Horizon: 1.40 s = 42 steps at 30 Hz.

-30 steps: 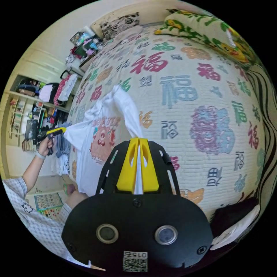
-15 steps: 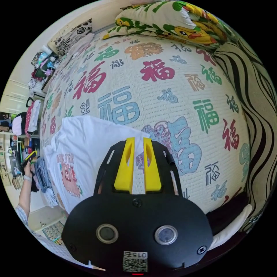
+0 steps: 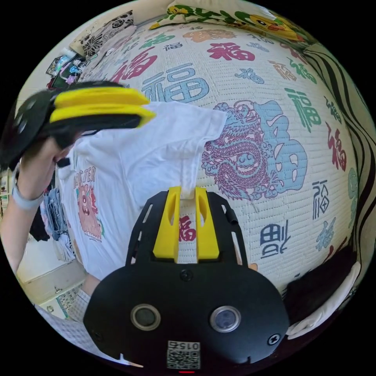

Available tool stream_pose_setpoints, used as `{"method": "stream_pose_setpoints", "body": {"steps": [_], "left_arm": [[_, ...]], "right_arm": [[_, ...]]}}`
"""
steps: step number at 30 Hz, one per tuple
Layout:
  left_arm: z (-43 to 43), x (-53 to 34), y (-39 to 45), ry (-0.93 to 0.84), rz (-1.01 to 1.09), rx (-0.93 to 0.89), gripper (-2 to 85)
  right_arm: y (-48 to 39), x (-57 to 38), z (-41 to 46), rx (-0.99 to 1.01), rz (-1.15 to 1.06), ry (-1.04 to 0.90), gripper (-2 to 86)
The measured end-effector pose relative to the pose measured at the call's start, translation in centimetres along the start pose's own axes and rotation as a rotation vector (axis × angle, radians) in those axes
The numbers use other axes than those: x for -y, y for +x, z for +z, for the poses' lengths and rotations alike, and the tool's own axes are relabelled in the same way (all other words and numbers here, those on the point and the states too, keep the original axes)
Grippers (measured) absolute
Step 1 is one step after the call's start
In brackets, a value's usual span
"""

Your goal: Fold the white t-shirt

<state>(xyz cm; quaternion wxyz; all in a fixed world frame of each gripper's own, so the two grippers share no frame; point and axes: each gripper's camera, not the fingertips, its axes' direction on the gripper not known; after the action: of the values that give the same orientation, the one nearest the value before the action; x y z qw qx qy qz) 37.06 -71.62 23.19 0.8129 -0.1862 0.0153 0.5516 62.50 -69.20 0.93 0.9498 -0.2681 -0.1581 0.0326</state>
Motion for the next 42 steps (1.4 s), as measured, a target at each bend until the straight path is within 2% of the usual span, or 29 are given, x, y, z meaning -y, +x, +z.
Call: {"method": "stream_pose_setpoints", "body": {"steps": [2,6,9,17,19,22,25,27,31,33,34,36,39,42], "left_arm": [[1.7,2.4,-0.1,-0.046,-0.011,-0.024,5.8],[4.1,4.9,-0.1,-0.145,0.027,-0.058,2.5],[2.4,4.8,-0.6,-0.033,0.016,-0.057,0.6],[3.4,3.5,0.3,-0.095,0.156,0.042,2.8],[2.3,2.3,-1.2,-0.076,0.134,0.014,4.5],[-1.0,-2.2,-5.4,0.038,-0.03,-0.027,5.7],[-4.6,-9.6,-9.0,0.131,-0.201,-0.035,6.1],[-6.7,-17.7,-10.7,0.154,-0.343,-0.007,6.3],[-8.1,-32.8,-11.3,0.059,-0.629,0.1,6.4],[-8.3,-43.9,-10.5,-0.023,-0.882,0.136,6.5],[-8.2,-46.6,-10.1,-0.043,-0.947,0.143,6.6],[-7.5,-56.1,-8.5,-0.116,-1.186,0.135,6.7],[-6.1,-63.9,-7.1,-0.092,-1.372,0.069,6.8],[-4.4,-67.8,-6.9,-0.049,-1.45,0.043,6.9]], "right_arm": [[0.6,0.0,-0.4,0.081,0.024,0.001,0.8],[1.3,-0.3,-1.3,0.16,0.064,0.02,-0.5],[0.9,-0.5,-1.7,0.181,0.082,0.035,-0.7],[-1.6,1.2,-1.1,0.199,0.147,0.02,-0.5],[-2.4,1.5,-1.1,0.206,0.157,0.02,-0.3],[-4.1,2.1,-1.2,0.193,0.156,0.023,0.7],[-5.8,2.6,-1.7,0.163,0.168,0.03,3.0],[-7.2,2.9,-2.6,0.078,0.225,0.029,4.1],[-11.8,4.0,-5.3,-0.02,0.165,0.09,5.6],[-17.9,6.2,-6.7,0.001,0.004,0.128,5.9],[-19.8,6.9,-6.8,0.016,-0.048,0.127,5.9],[-28.6,9.9,-6.1,0.089,-0.27,0.097,6.5],[-41.1,13.1,-3.4,0.212,-0.534,0.023,7.2],[-53.4,15.3,-0.1,0.263,-0.736,-0.047,7.7]]}}
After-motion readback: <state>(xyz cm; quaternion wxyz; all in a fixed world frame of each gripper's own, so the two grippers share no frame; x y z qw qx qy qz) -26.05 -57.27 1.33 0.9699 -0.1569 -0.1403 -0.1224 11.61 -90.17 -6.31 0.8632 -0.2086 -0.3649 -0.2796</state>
